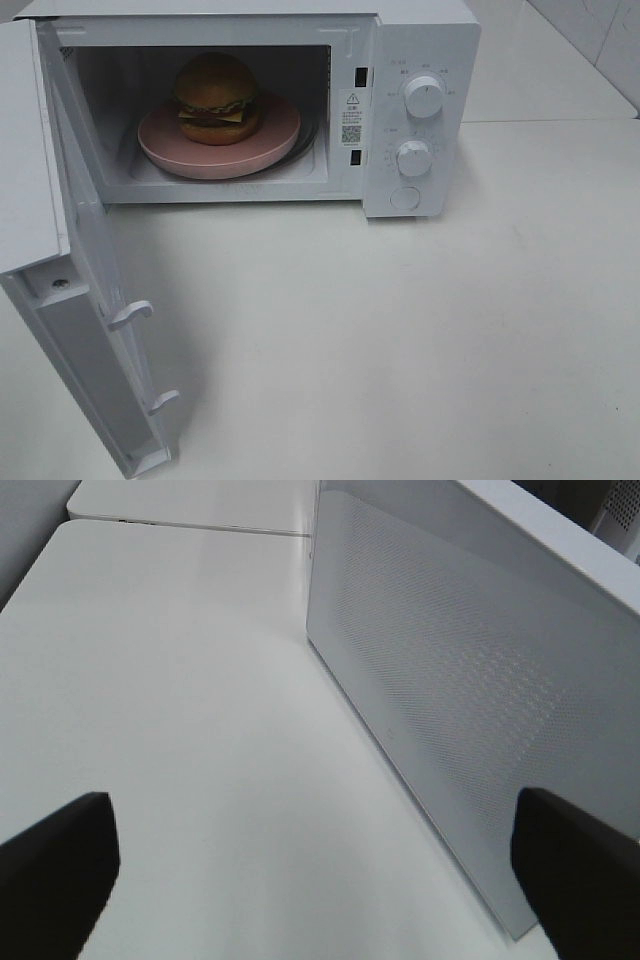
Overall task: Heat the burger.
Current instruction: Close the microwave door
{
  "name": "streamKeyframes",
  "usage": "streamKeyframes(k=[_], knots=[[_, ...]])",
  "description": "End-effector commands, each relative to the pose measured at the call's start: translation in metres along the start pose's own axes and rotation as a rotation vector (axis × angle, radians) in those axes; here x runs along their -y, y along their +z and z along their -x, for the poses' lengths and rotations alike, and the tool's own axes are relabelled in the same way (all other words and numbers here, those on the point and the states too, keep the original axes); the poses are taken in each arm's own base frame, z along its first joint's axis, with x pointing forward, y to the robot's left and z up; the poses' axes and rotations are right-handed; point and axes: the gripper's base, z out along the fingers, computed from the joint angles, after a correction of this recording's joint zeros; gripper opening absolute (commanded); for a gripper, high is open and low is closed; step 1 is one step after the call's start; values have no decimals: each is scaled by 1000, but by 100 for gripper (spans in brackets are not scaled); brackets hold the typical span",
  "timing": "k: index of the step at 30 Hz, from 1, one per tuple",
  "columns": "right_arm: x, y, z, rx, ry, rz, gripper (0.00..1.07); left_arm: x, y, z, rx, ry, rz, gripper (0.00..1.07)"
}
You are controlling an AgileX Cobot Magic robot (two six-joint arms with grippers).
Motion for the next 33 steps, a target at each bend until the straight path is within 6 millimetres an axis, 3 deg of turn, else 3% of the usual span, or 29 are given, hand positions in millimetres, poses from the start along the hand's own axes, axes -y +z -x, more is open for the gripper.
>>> streamKeyframes(k=[1,23,28,31,32,33], knots=[[0,-3,-2,28,6,3,75,1,-1,-1,6,-9,-5,100],[0,-3,-2,28,10,3,75,1,-4,4,41,-15,-4,96],[0,-3,-2,28,10,3,75,0,0,12,41,-16,5,90],[0,-3,-2,28,10,3,75,-2,7,17,2,-21,10,82],[0,-3,-2,28,10,3,75,-3,13,22,-12,-28,11,73],[0,-3,-2,28,10,3,75,-3,13,22,-12,-28,11,73]])
